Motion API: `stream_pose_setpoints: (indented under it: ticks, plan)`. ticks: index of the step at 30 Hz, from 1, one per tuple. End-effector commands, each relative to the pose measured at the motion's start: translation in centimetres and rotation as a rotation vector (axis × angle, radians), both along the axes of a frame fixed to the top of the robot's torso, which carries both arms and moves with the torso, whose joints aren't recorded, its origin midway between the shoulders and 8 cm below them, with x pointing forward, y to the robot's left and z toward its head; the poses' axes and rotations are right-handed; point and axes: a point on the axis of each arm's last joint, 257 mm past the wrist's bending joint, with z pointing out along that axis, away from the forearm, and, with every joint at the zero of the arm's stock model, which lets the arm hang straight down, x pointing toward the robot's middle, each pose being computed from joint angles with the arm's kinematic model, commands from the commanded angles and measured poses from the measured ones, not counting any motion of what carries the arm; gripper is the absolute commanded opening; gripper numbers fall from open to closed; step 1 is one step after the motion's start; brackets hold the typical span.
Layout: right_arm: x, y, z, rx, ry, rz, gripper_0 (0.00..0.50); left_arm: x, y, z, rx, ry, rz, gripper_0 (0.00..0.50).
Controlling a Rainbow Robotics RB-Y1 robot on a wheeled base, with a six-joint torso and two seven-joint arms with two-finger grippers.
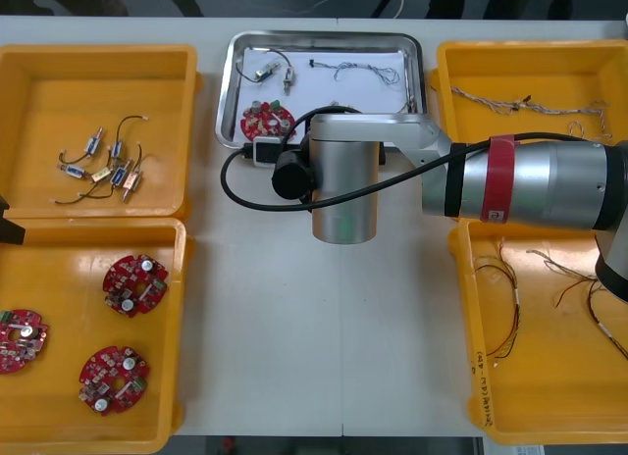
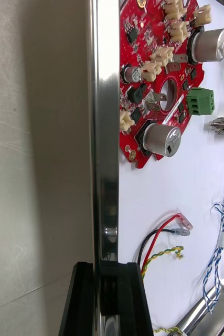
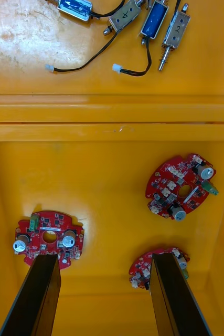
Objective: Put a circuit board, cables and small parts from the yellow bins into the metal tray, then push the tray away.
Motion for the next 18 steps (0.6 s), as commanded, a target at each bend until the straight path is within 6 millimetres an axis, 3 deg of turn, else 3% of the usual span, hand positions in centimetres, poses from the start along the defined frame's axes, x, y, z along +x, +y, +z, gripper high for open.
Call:
stream_pose_setpoints:
  ticks: [1,5,6,18]
  plan:
    - [0.8,0.7,2.4,-0.007,-0.043,0.023,0.176,-0.4,1.2,1.4,0.073,-0.018,-0.05,0.5]
    - [0.7,0.8,2.3,-0.004,-0.041,0.024,0.475,-0.4,1.2,1.4,0.073,-0.018,-0.05,0.5]
    - [0.7,0.8,2.3,-0.003,-0.041,0.023,0.5,-0.4,1.2,1.4,0.073,-0.018,-0.05,0.5]
    - [-0.3,1.4,2.9,0.014,-0.018,0.012,0.5,-0.4,1.2,1.4,0.073,-0.018,-0.05,0.5]
